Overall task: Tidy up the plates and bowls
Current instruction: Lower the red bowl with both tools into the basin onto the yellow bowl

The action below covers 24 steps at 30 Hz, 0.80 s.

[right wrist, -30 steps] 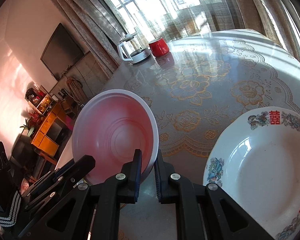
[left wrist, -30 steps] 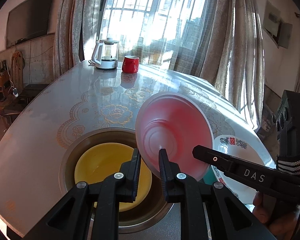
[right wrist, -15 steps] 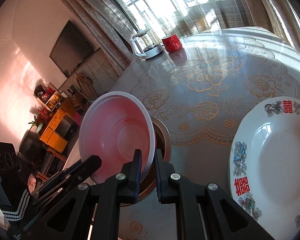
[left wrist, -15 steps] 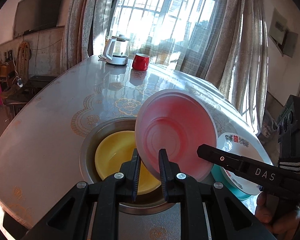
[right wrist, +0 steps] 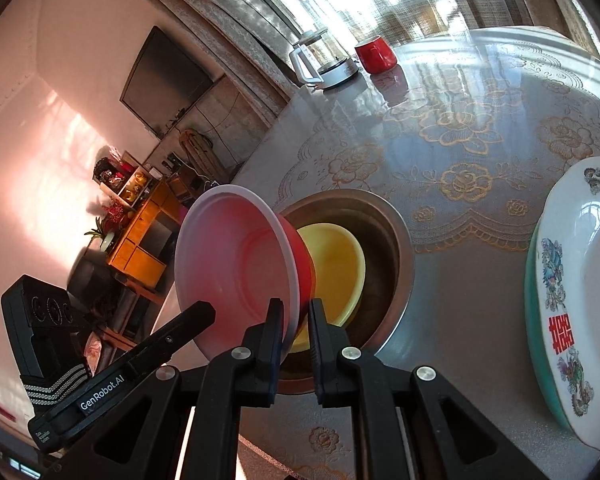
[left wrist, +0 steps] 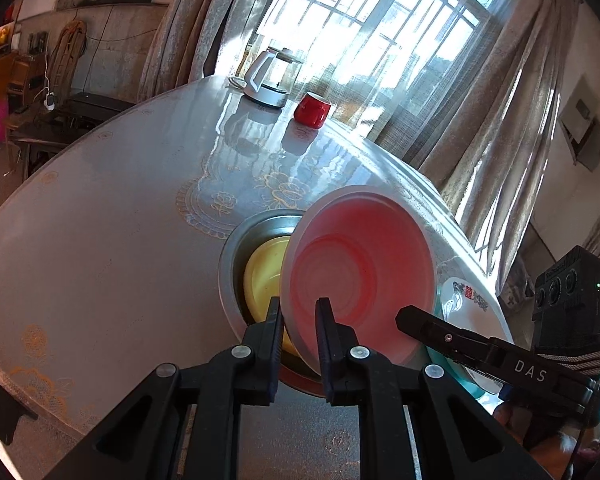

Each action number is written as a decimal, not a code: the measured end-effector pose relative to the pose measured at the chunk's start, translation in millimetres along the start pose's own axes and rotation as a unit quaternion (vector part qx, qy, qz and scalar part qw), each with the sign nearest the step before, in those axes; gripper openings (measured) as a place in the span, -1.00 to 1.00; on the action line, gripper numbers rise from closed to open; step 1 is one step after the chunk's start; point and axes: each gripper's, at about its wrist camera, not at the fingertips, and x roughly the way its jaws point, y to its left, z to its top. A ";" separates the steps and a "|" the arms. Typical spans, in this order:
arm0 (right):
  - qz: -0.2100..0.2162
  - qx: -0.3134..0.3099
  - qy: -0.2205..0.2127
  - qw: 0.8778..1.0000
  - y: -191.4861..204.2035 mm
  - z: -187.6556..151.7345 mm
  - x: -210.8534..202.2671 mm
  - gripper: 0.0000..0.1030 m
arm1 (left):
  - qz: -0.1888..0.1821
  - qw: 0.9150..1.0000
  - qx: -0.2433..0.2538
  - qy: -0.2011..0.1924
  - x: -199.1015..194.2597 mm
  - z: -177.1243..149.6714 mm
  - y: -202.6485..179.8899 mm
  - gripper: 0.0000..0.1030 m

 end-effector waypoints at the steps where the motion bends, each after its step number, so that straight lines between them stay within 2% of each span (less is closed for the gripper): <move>1: -0.001 0.002 0.001 1.000 -0.2 -0.5 1.7 -0.76 | 0.000 1.000 -0.003 0.001 1.1 0.1 1.1 -0.70; 9: -0.006 0.012 0.013 1.000 2.8 6.0 12.4 -0.69 | 0.009 0.999 -0.033 0.020 13.6 4.6 11.9 -0.73; 17: -0.032 0.005 0.018 0.999 -2.5 0.2 17.1 -0.60 | 0.037 0.999 -0.017 0.036 28.1 3.4 7.6 -0.74; 24: -0.058 -0.009 0.008 0.998 -3.0 -0.6 10.1 -0.60 | 0.053 0.998 0.003 0.027 28.1 2.7 5.5 -0.74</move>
